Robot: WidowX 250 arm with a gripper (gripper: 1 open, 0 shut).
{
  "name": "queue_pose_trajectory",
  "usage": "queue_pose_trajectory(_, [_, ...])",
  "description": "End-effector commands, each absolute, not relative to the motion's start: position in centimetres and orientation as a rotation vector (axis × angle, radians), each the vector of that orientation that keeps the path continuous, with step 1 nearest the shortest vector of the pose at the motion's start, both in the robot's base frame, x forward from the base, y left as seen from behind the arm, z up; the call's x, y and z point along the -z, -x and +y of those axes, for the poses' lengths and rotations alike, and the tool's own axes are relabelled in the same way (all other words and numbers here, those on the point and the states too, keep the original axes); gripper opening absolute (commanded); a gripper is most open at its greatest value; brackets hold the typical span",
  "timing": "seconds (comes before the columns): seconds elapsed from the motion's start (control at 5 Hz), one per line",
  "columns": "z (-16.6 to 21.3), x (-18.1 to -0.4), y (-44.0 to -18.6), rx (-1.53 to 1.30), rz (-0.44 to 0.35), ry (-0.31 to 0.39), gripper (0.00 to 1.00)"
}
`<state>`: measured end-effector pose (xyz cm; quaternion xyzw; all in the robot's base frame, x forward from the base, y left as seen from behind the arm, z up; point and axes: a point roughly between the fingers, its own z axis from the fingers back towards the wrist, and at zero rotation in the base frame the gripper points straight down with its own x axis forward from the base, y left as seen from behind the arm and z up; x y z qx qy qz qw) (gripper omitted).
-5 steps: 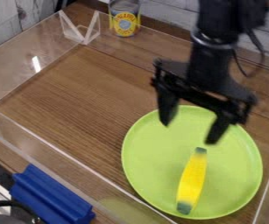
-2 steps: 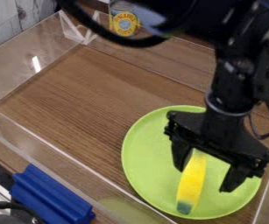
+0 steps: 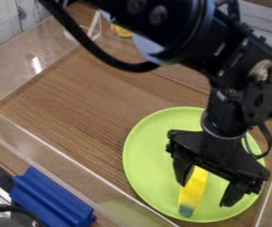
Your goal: Remove the banana from inside the green plate and put it on the table
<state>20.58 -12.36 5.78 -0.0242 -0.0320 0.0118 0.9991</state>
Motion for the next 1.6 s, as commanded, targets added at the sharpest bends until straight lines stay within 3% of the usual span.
queue_pose_trajectory(0.0, [-12.5, -6.1, -21.1, -0.013, -0.109, 0.068, 1.00])
queue_pose_trajectory(1.4, [-11.6, -5.2, -22.6, -0.015, -0.155, 0.057, 1.00])
